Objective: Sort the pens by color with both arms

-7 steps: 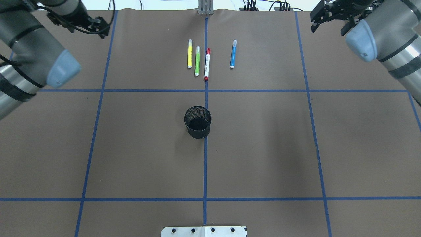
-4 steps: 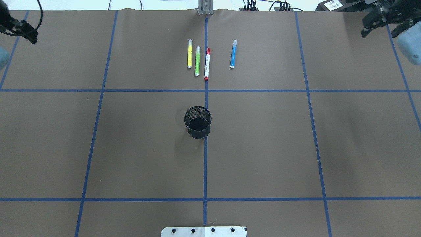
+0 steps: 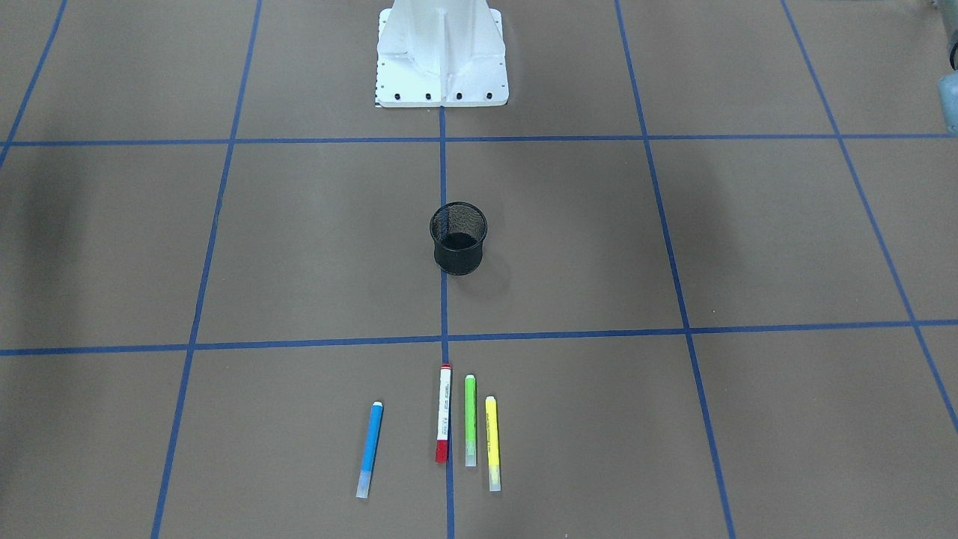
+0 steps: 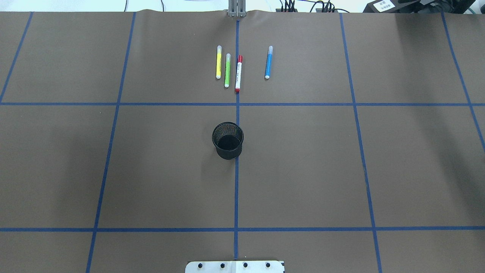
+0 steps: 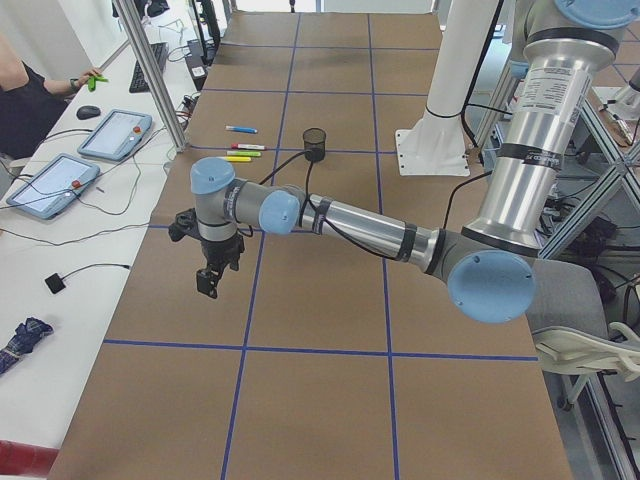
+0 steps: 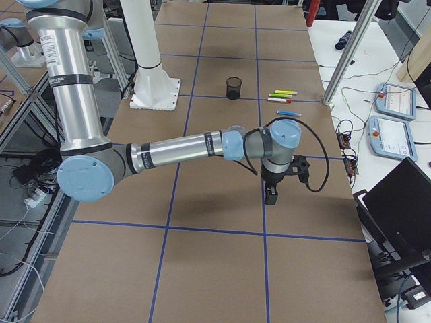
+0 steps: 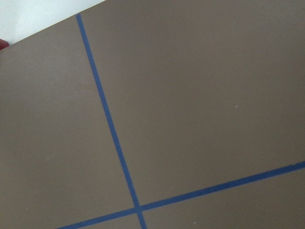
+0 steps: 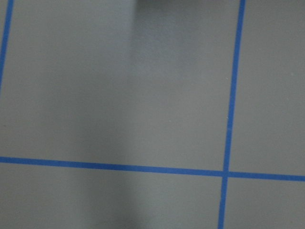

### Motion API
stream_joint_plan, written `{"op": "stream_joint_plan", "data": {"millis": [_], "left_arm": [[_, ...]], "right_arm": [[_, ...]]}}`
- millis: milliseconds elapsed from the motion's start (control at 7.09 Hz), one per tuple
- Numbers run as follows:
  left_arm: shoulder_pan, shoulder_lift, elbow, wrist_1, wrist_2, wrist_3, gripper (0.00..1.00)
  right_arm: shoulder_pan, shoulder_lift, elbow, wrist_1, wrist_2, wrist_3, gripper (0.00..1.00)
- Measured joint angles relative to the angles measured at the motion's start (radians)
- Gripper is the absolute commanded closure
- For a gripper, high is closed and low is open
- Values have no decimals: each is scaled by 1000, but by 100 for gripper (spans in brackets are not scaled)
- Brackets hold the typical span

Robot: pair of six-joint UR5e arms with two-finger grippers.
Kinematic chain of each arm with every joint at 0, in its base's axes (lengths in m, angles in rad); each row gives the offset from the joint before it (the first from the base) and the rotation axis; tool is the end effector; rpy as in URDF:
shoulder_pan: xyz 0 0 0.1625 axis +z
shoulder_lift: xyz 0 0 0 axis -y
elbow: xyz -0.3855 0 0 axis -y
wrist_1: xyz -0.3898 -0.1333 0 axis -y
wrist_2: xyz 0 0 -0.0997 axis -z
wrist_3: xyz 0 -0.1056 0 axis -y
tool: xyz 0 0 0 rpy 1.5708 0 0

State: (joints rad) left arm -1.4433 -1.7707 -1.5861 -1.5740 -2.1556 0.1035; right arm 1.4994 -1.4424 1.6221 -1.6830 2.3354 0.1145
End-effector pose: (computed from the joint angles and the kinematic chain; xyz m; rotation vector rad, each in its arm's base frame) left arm -0.0014 -0.5786 0.5214 0.2058 0.5869 0.2874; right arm 0.0217 -0.5404 0.5445 -0.0070 -0.7669 0.0152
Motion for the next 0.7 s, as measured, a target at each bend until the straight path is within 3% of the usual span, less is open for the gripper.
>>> {"op": "stream_joint_plan", "data": {"millis": [423,705], "left_arm": [[-25,74,21,-3,-18,7,0],[-41,91,40,3,-108,-43,0]], "right_arm": [[60,-98,18,2,37,-3,0],[66,-119,25,2,45,4,0]]}}
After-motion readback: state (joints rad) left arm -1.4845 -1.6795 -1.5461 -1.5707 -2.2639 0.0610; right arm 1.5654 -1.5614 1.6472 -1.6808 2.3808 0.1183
